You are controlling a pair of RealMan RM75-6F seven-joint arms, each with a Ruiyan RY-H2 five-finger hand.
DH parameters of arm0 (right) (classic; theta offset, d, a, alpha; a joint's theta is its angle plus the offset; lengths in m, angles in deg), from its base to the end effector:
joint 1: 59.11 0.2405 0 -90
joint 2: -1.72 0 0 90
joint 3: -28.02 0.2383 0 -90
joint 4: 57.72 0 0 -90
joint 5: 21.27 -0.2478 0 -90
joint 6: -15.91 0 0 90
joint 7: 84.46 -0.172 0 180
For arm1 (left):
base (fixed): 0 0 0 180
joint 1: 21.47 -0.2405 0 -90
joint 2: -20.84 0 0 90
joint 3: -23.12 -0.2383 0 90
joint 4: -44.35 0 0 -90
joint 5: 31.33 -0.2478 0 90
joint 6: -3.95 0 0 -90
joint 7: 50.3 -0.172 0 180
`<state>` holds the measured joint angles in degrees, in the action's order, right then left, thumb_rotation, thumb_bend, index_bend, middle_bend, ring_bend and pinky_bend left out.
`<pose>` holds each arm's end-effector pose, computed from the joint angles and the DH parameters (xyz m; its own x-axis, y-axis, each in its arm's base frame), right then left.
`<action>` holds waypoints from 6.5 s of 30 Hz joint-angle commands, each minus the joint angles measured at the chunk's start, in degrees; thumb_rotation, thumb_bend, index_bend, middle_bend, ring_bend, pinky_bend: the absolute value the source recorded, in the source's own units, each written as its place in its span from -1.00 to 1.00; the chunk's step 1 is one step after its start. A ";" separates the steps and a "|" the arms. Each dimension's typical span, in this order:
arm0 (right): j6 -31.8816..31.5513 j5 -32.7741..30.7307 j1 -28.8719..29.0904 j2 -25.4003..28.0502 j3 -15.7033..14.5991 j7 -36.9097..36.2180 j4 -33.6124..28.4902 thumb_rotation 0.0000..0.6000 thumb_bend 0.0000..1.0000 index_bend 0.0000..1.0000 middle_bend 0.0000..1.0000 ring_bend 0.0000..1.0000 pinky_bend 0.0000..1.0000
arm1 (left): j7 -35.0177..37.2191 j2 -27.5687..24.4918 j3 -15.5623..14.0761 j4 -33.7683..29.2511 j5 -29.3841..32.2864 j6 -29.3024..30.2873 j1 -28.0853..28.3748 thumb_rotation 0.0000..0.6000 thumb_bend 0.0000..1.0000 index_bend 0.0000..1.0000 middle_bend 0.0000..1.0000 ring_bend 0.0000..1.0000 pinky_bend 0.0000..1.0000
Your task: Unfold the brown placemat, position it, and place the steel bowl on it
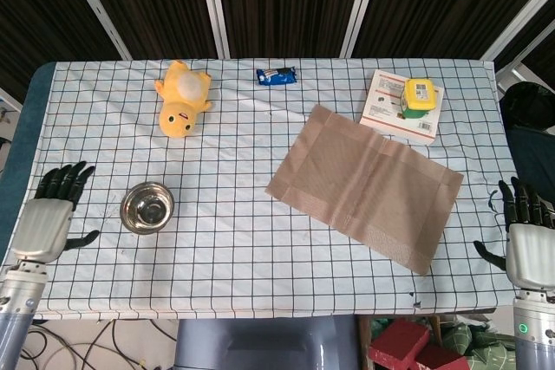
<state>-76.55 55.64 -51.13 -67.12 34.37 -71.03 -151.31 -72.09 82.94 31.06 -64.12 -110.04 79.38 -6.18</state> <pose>-0.2947 -0.2364 0.1277 0.4979 0.1678 0.8509 -0.8668 0.1286 0.4818 -0.2157 0.2676 0.0926 0.5037 0.0356 0.8632 0.8582 -0.1353 -0.4952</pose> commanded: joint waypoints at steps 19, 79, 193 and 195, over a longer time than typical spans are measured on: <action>5.89 -3.61 -0.07 0.28 3.10 -8.73 0.47 1.00 -0.89 -1.00 -1.00 -0.99 -0.69 | -32.55 26.43 12.41 13.99 25.68 -14.95 32.10 1.00 -0.90 -0.81 -0.85 -0.96 -0.81; 10.16 -5.94 -0.71 1.79 5.55 -15.21 -1.10 1.00 -0.86 -1.00 -1.00 -0.99 -0.69 | -31.86 59.30 11.17 60.82 35.50 -25.14 54.36 1.00 -0.60 -0.79 -0.78 -0.95 -0.80; 12.37 -6.87 -1.16 2.80 6.09 -18.12 -2.95 1.00 -0.85 -1.00 -1.00 -0.99 -0.69 | -34.45 18.36 -13.43 -11.46 15.89 -14.45 32.35 1.00 -0.87 -0.58 -0.85 -0.88 -0.77; 12.41 -6.82 -1.15 2.78 6.03 -18.06 -2.98 1.00 -0.85 -1.00 -1.00 -0.99 -0.69 | -33.88 17.81 -13.70 -12.01 15.50 -14.17 32.02 1.00 -0.95 -0.72 -0.86 -0.90 -0.79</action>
<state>-64.14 48.81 -52.28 -64.33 40.40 -89.09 -154.28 -106.36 101.09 17.56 -75.78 -94.28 65.01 26.09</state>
